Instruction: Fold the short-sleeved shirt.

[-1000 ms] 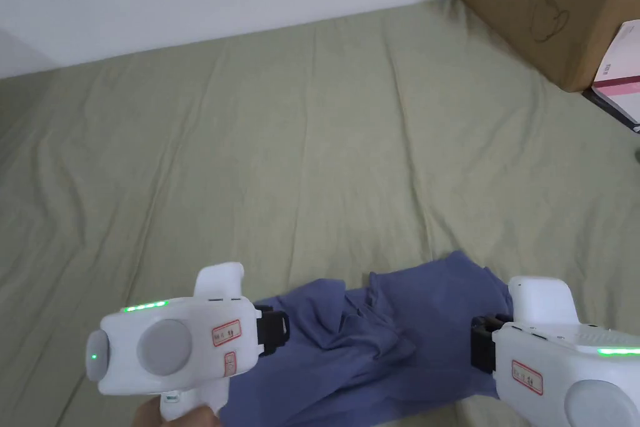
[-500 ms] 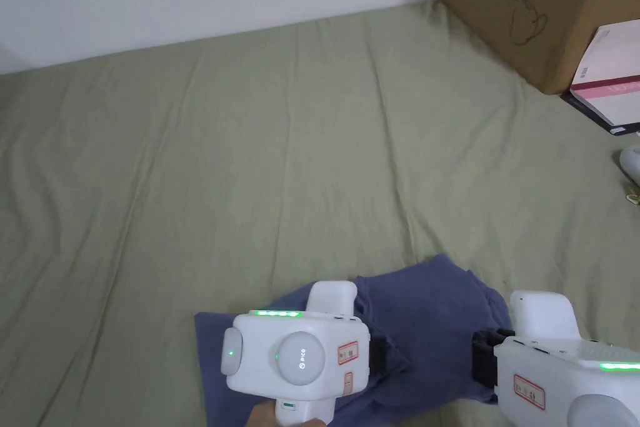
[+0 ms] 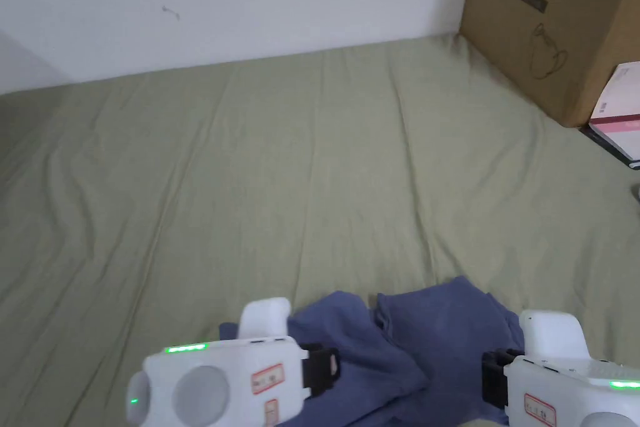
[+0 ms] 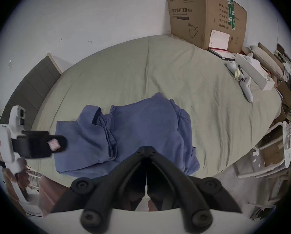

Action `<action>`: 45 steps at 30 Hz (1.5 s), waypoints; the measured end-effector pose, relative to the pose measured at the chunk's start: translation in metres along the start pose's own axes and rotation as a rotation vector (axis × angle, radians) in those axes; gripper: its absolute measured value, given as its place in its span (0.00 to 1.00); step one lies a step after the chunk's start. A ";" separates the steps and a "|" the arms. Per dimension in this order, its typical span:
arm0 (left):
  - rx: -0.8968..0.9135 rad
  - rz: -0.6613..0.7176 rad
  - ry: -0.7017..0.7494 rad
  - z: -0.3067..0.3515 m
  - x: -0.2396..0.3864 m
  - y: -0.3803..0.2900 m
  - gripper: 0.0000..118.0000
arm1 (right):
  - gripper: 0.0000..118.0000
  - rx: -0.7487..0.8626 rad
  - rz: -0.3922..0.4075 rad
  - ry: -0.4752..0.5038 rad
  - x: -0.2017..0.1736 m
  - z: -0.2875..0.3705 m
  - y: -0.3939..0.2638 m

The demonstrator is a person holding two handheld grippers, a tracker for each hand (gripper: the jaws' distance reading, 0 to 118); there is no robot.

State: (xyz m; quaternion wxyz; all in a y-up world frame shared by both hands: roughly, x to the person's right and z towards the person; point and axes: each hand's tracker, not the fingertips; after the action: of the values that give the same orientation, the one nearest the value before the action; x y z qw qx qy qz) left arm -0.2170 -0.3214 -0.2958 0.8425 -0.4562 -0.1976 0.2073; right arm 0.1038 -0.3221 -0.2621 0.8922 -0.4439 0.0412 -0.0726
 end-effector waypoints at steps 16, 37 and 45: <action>-0.009 0.504 -0.249 -0.001 -0.145 -0.046 0.93 | 0.00 -0.047 0.098 0.028 -0.041 -0.005 0.007; -0.018 0.365 0.085 0.144 -0.234 -0.019 0.10 | 0.00 -0.085 0.164 0.030 -0.066 -0.013 0.008; -0.005 0.358 0.191 0.174 -0.234 -0.018 0.10 | 0.00 -0.112 0.159 0.026 -0.065 -0.017 0.004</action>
State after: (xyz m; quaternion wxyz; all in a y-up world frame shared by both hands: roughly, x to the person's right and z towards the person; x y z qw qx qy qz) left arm -0.5011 -0.3347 -0.2261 0.8059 -0.5038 -0.0328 0.3092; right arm 0.0373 -0.3224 -0.2753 0.8682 -0.4875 0.0921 -0.0050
